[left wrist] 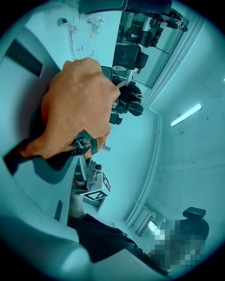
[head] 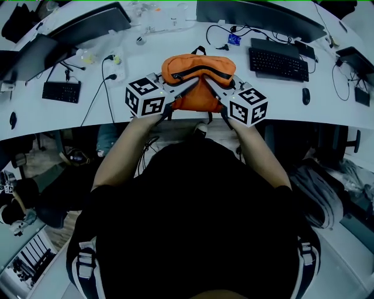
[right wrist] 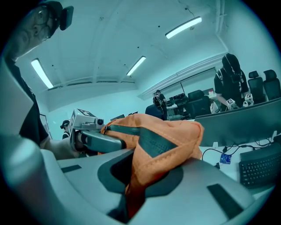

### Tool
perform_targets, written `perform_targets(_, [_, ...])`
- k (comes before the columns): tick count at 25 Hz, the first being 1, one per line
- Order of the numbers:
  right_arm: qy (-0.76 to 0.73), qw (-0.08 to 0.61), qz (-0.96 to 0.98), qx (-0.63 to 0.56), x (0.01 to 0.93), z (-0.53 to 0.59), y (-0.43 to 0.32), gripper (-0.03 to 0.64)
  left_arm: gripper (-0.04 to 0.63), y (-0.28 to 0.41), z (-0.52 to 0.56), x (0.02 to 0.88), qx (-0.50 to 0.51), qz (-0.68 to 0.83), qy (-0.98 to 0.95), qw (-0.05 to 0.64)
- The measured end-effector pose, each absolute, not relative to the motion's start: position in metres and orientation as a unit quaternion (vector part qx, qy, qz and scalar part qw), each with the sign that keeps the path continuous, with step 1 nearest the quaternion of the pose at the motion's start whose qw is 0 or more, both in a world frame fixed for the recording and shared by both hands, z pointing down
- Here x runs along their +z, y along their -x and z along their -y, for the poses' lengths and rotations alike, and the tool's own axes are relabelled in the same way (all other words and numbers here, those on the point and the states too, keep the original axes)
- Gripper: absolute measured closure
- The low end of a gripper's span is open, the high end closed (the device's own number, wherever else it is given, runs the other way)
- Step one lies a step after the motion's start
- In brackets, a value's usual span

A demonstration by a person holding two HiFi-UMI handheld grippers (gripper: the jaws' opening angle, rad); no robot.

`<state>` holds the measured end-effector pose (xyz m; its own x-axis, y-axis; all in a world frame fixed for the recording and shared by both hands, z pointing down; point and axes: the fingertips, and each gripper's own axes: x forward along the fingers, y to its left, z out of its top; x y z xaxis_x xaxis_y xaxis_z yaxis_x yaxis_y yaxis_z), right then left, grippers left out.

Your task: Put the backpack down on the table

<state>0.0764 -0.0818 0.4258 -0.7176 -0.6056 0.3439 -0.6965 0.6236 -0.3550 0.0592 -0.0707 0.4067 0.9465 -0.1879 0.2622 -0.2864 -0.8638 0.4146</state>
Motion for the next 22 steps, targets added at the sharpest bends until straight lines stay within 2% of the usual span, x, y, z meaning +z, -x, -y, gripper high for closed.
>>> perform_targets(22, [-0.313, 0.103, 0.915, 0.233, 0.436, 0.127, -0.106, 0.568, 0.557, -0.084, 0.12, 0.422, 0.109, 0.166, -0.951, 0.235])
